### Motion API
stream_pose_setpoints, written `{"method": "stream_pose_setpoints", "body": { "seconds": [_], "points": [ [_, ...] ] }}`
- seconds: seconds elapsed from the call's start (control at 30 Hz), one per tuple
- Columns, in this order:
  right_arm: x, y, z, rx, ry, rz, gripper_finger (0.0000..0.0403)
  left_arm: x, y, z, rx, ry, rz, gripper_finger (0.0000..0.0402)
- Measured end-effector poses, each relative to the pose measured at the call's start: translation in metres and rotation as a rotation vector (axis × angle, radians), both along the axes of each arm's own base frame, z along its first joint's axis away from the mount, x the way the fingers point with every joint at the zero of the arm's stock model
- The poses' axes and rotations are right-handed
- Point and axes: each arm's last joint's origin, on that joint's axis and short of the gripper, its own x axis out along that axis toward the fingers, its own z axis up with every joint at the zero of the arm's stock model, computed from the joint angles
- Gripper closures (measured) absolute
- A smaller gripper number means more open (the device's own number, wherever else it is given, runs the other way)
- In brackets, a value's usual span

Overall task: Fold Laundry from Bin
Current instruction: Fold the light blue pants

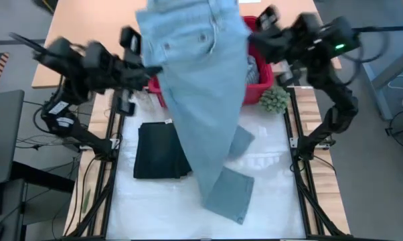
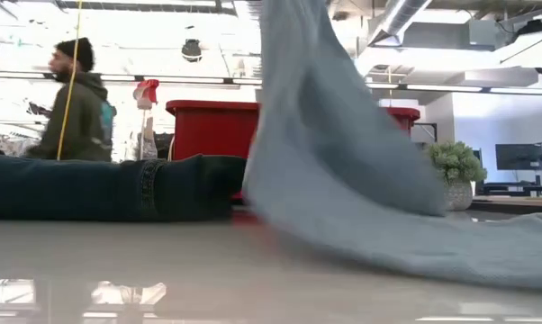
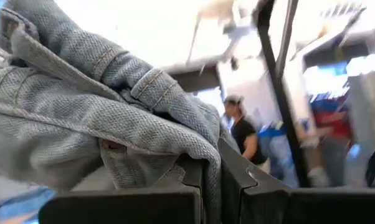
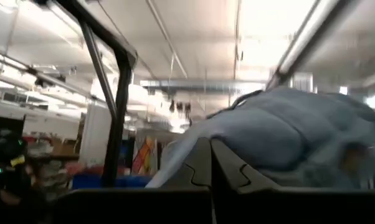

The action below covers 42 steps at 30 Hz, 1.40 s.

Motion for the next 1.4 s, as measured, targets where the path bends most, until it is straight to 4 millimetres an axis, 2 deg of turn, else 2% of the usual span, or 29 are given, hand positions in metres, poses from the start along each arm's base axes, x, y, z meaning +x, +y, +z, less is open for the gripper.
{"method": "stream_pose_setpoints", "body": {
  "seconds": [0.07, 0.13, 0.23, 0.33, 0.43, 0.57, 0.73, 0.8, 0.93, 1.07, 1.2, 1.27, 1.4],
  "points": [
    [-0.009, -0.004, 0.005, 0.001, 0.011, -0.037, 0.0381, 0.000, -0.001, 0.014, -0.019, -0.041, -0.059, 0.0401],
    [-0.029, -0.009, 0.002, 0.013, 0.052, -0.104, 0.0379, 0.008, -0.002, 0.014, -0.029, -0.099, -0.126, 0.0401],
    [-0.055, -0.022, -0.014, 0.072, 0.250, -0.309, 0.0383, 0.017, -0.002, 0.008, -0.094, -0.114, -0.164, 0.0401],
    [-0.070, -0.033, -0.037, 0.134, 0.455, -0.489, 0.0385, 0.012, -0.003, 0.013, -0.090, -0.133, -0.173, 0.0401],
    [-0.071, -0.046, -0.068, 0.168, 0.621, -0.612, 0.0385, -0.002, -0.004, 0.021, -0.059, -0.170, -0.206, 0.0401],
    [-0.058, -0.071, -0.118, 0.257, 0.686, -0.653, 0.0385, 0.006, -0.007, 0.018, -0.056, -0.146, -0.230, 0.0401],
    [-0.022, -0.094, -0.194, 0.262, 0.554, -0.453, 0.0386, 0.024, -0.009, 0.010, -0.186, -0.091, -0.201, 0.0401],
    [0.000, -0.101, -0.228, 0.231, 0.496, -0.381, 0.0386, 0.022, -0.010, 0.013, -0.232, -0.125, -0.187, 0.0401],
    [0.047, -0.117, -0.295, 0.198, 0.422, -0.290, 0.0386, 0.029, -0.013, 0.014, -0.263, -0.181, -0.207, 0.0401],
    [0.093, -0.130, -0.323, 0.202, 0.288, -0.158, 0.0386, 0.042, -0.015, 0.009, -0.269, -0.196, -0.189, 0.0401],
    [0.154, -0.118, -0.354, 0.229, 0.269, 0.028, 0.0386, 0.038, -0.013, 0.012, -0.244, -0.239, -0.104, 0.0401],
    [0.178, -0.103, -0.354, 0.204, 0.210, 0.123, 0.0386, 0.037, -0.010, 0.013, -0.224, -0.254, -0.057, 0.0401],
    [0.213, -0.078, -0.337, 0.095, 0.130, 0.331, 0.0386, 0.040, -0.004, 0.011, -0.195, -0.247, 0.031, 0.0401]
  ]
}}
